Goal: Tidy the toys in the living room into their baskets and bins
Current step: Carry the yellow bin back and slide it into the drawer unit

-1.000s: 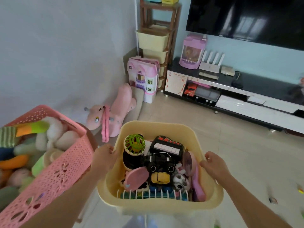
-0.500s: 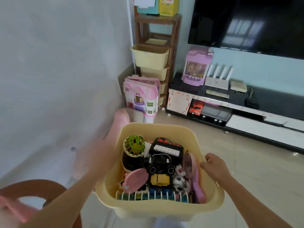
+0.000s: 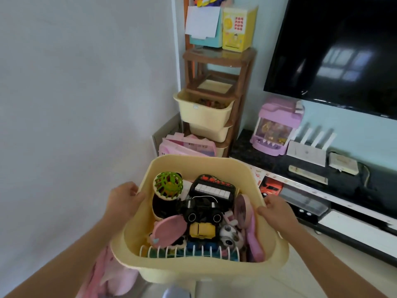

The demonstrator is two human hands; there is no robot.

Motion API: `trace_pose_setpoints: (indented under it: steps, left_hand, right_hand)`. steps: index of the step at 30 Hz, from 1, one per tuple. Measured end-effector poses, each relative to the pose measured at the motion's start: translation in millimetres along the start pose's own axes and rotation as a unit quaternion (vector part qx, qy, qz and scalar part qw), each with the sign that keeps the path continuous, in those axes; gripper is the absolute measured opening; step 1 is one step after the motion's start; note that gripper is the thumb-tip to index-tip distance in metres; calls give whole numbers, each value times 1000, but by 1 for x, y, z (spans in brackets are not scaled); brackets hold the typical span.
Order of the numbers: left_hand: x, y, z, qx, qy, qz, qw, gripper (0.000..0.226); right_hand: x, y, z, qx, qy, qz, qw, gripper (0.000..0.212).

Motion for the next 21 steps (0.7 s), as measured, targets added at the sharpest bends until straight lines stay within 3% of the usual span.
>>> trace_pose_setpoints:
  steps: [10,18,21]
  left_hand:
    - [254,-1,67,30,-92,-45,994,15]
    - [398,16,135,72,-153,-39,985,15]
    - [441,19,149,95,-138,-45,985,12]
  right_hand:
    - [156,56,-136,46,0,24,999,27]
    - [248,97,-219,119,0,49,992,13]
    - [285,110,-245,122,7,38,992,20]
Point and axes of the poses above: each hand's wrist, its own x-axis towards the middle knuckle, its own y-axis out of the back of the hand, z = x × y, the point moved 2 cm from there along x, towards the middle knuckle, and after that the axes turned 10 degrees about -y, right-handed, at the moved point
